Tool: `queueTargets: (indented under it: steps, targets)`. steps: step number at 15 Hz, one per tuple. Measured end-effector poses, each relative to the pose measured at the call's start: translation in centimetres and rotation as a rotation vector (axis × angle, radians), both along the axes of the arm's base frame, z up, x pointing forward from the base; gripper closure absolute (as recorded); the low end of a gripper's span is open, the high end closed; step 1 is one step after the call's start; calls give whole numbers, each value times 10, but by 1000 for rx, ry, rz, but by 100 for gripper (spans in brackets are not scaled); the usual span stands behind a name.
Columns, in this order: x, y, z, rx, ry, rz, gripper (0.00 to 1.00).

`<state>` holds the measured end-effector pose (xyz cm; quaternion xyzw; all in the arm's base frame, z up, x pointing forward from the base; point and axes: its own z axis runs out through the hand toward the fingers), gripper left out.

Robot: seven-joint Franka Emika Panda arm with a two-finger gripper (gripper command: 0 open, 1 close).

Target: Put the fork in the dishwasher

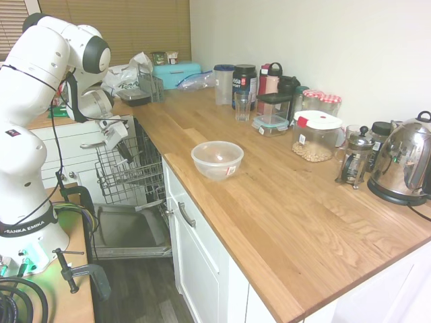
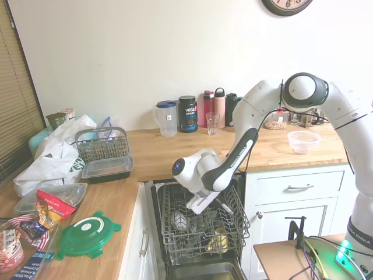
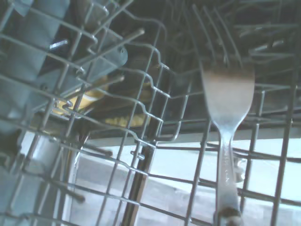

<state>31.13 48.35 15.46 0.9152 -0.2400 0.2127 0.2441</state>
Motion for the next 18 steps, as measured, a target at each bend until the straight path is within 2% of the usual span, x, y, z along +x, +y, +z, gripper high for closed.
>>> queueTargets:
  steps: [7,12,15,18]
  targets:
    - [11,4,-3,8,14,-18,0]
    - [13,11,16,40,13,-23,0]
    - [12,17,61,94,-17,-10,0]
    - [7,11,150,194,-85,2,0]
